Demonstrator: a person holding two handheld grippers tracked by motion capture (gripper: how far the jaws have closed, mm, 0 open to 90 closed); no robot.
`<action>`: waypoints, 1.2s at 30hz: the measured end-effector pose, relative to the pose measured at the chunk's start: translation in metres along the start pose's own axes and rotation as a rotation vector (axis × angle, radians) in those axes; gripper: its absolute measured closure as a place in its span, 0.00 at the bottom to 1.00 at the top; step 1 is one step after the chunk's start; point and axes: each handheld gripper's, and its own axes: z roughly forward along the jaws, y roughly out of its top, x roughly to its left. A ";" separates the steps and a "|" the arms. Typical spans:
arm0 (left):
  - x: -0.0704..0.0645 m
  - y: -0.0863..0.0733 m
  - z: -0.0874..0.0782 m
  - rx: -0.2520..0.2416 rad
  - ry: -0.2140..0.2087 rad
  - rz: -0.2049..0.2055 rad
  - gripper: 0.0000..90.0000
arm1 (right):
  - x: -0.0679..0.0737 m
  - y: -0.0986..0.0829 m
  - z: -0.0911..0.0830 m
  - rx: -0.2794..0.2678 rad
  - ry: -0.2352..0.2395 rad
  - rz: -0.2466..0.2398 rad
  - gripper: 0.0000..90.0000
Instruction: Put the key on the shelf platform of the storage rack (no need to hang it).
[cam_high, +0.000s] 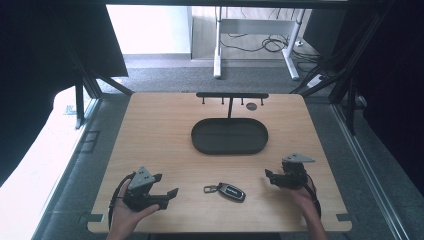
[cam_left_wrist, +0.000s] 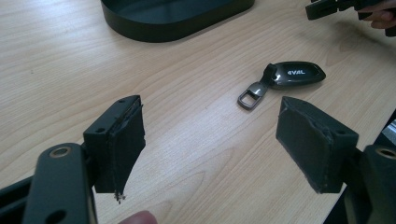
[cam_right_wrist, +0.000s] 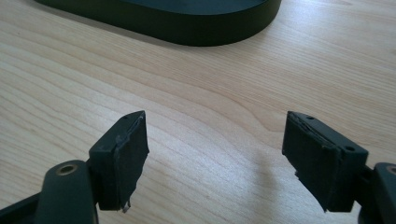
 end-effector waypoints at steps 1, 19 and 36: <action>0.000 0.000 0.000 -0.001 0.001 0.000 0.27 | 0.000 0.000 -0.001 0.001 -0.001 -0.003 0.27; -0.002 0.000 -0.001 0.000 -0.003 0.004 0.27 | 0.005 -0.003 -0.006 -0.016 -0.029 -0.078 0.37; 0.000 -0.001 0.002 0.010 -0.006 0.002 0.27 | 0.009 0.000 -0.007 0.010 0.053 -0.086 0.49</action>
